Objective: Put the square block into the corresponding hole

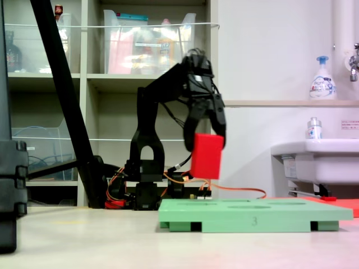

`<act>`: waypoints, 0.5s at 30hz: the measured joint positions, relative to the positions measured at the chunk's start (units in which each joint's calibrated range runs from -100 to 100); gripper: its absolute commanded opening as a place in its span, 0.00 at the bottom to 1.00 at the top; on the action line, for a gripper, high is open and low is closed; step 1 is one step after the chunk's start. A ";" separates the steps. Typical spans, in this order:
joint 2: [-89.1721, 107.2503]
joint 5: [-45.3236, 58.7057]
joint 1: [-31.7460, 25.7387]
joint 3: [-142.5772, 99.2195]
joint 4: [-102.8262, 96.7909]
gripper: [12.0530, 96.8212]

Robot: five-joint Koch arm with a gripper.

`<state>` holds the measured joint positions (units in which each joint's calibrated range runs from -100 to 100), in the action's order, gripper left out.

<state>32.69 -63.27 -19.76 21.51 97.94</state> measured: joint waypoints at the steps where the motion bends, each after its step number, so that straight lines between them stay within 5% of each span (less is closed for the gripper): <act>1: -1.78 -1.17 -1.03 1.37 0.00 0.23; 15: -14.36 -10.31 -6.25 5.49 0.10 0.23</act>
<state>18.33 -73.58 -26.01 27.00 98.04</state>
